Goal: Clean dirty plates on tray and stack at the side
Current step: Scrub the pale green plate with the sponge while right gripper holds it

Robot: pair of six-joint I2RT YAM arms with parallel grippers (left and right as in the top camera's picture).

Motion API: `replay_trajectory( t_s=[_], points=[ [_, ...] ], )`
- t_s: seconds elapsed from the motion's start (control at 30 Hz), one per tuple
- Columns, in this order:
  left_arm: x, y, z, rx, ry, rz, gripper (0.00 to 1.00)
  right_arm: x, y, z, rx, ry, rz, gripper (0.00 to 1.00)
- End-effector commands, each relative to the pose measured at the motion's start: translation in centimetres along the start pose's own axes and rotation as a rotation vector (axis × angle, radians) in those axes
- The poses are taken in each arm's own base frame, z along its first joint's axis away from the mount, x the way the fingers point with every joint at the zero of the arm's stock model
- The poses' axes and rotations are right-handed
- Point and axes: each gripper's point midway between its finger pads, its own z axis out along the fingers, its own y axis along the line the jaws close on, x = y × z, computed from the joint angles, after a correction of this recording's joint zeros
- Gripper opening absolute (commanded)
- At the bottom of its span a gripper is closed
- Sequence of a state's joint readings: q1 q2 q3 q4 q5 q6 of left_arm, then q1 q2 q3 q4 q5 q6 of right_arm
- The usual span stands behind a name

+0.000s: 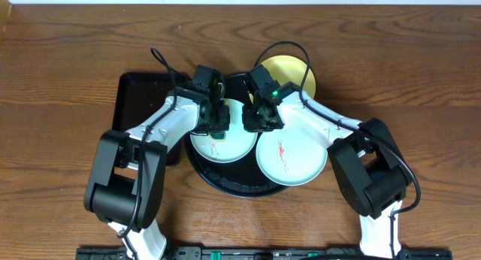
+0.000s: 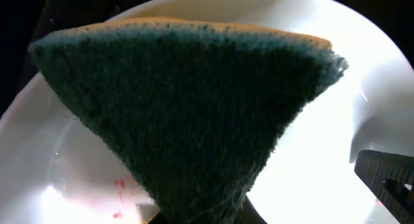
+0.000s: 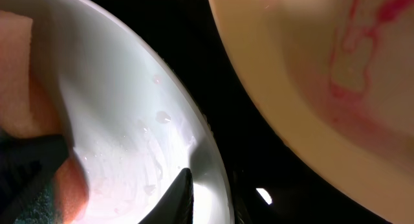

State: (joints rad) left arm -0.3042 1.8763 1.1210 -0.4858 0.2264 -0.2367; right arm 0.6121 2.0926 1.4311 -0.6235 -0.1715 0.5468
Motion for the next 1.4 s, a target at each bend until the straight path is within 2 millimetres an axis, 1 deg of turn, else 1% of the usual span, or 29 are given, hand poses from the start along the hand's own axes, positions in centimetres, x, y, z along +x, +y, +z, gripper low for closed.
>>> replay_trajectory(
  t_s=[0.0,0.17,0.23,0.27,0.33,0.4,0.43,0.47,0.53,0.6,0.67,0.7,0.8,0.87,0.9,0.93,1.03,1.07,1.13,1.2,1.27,1.37],
  points=[
    [0.4,2.3,0.9,-0.110,-0.003,-0.012,0.08,-0.1,0.0,0.6,0.006,0.001,0.003,0.17],
    [1.3,3.6,0.7,-0.183,0.027,-0.021,0.08,-0.1,0.0,0.6,0.006,0.001,0.003,0.17],
    [2.1,3.6,0.7,-0.181,0.063,-0.017,0.08,-0.1,0.0,0.6,0.006,0.001,0.003,0.18],
    [2.5,3.3,0.7,-0.162,0.084,0.006,0.08,-0.1,0.0,0.6,0.006,0.001,0.003,0.17],
    [3.8,1.6,0.7,-0.046,0.149,0.101,0.07,-0.1,0.0,0.6,0.006,0.001,0.003,0.18],
    [5.1,-1.1,0.4,0.127,0.200,0.200,0.08,-0.1,0.0,0.6,0.006,0.000,0.003,0.18],
    [5.3,-2.2,0.2,0.193,0.207,0.232,0.08,-0.1,0.0,0.6,0.006,0.000,0.003,0.18],
    [5.3,-2.8,0.1,0.234,0.204,0.249,0.08,-0.1,0.0,0.6,0.005,-0.001,0.003,0.18],
    [4.4,-2.9,0.3,0.232,0.167,0.260,0.08,-0.1,0.0,0.6,0.004,-0.002,0.003,0.18],
    [3.0,-2.5,0.5,0.194,0.109,0.265,0.08,-0.1,0.0,0.6,0.004,-0.002,0.002,0.19],
    [1.0,-1.0,0.9,0.095,0.035,0.205,0.08,-0.1,0.0,0.6,0.004,-0.002,0.003,0.19],
    [0.1,-0.1,1.0,0.035,0.000,0.164,0.08,-0.1,0.0,0.6,0.004,-0.002,0.003,0.19],
    [-2.6,3.8,0.5,-0.197,-0.133,-0.006,0.08,-0.1,0.0,0.6,0.004,-0.002,0.002,0.19],
    [-3.3,6.0,-0.3,-0.322,-0.194,-0.117,0.07,-0.1,0.0,0.6,0.004,-0.002,0.002,0.19],
    [-3.3,6.7,-0.5,-0.360,-0.206,-0.161,0.08,-0.1,0.0,0.6,0.005,-0.002,0.002,0.20],
    [-3.0,7.0,-0.6,-0.374,-0.202,-0.186,0.08,-0.1,0.0,0.6,0.005,-0.002,0.002,0.20],
    [-1.3,7.1,-0.4,-0.378,-0.135,-0.220,0.08,-0.2,0.0,0.6,0.004,-0.003,0.003,0.20],
    [-0.5,7.0,-0.3,-0.372,-0.101,-0.220,0.07,-0.2,0.0,0.6,0.004,-0.003,0.002,0.20],
    [2.0,6.6,-0.1,-0.346,0.014,-0.202,0.08,-0.2,0.1,0.6,0.003,-0.006,0.002,0.21],
    [3.5,5.7,0.0,-0.285,0.100,-0.131,0.07,-0.2,0.1,0.6,0.002,-0.006,0.002,0.21],
    [4.8,4.2,0.2,-0.190,0.176,-0.047,0.08,-0.3,0.1,0.6,0.001,-0.009,0.001,0.21],
    [6.0,1.9,0.2,-0.040,0.244,0.064,0.07,-0.3,0.1,0.6,0.000,-0.010,0.001,0.20]
  ],
)
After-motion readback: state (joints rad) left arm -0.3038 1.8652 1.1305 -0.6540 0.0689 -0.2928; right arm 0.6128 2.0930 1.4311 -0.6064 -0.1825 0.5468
